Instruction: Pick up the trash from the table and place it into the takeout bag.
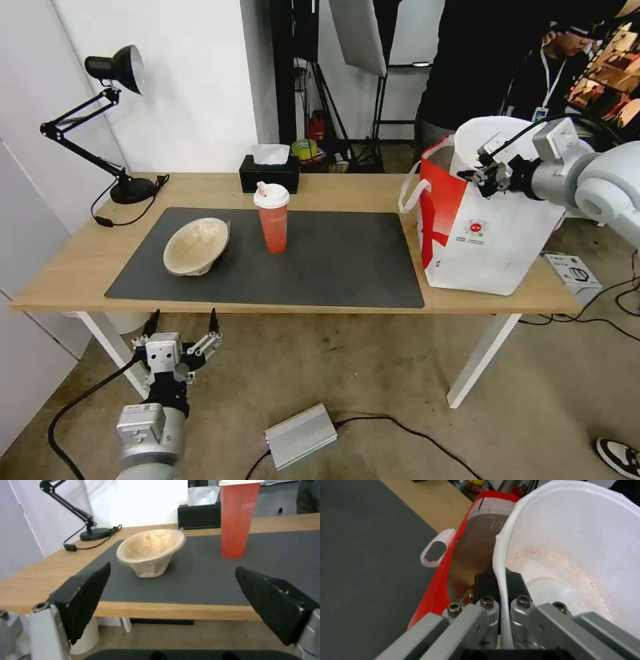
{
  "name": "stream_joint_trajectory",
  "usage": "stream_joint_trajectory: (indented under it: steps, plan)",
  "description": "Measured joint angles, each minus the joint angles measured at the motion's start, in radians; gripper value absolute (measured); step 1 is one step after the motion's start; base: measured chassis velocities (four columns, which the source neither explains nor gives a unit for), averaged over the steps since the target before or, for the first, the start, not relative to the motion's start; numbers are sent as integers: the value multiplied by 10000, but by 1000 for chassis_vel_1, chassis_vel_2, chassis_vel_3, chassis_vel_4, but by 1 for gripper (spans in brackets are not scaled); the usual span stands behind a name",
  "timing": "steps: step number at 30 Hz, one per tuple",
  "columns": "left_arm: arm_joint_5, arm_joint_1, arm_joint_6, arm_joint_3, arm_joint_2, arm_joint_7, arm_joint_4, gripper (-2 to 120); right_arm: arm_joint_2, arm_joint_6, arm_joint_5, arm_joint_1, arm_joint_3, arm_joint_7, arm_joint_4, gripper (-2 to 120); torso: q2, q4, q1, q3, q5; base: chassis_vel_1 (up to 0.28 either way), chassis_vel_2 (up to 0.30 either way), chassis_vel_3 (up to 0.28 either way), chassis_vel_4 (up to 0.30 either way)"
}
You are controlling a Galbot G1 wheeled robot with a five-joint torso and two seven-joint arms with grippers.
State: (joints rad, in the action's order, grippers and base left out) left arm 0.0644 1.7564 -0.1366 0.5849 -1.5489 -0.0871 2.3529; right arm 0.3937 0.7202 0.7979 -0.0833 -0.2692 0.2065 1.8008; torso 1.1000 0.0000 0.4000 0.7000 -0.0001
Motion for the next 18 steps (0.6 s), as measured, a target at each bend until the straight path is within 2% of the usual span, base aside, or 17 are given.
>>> stream_joint_trajectory:
  steps: [4,7,8,11,13,14,18]
  plan:
    - [19,11,0,-6,-13,0,10,100,-46,0,-9,-70,25,-2,39,0,0,0,0,0,0,0,0,0,0]
    - [30,26,0,-13,-21,0,17,100,-76,1,-10,-149,89,-26,73,10,0,-1,0,0,1,0,0,0,0]
    - [37,33,1,-18,-24,1,18,100,-84,1,-10,-154,101,-30,75,18,0,0,0,0,0,0,0,0,0]
    - [52,37,2,-28,-32,0,20,100,-91,1,-6,-153,108,-32,75,24,0,0,0,0,0,0,0,0,0]
    - [67,40,2,-38,-37,0,23,100,-96,1,1,-137,109,-32,72,36,0,0,0,0,1,0,0,0,0]
    - [67,40,2,-38,-37,0,23,100,-96,1,1,-137,109,-32,72,36,0,0,0,0,1,0,0,0,0]
    - [121,57,5,-78,-56,2,32,100,-127,3,15,-80,119,-32,56,53,0,0,0,0,0,0,0,0,0]
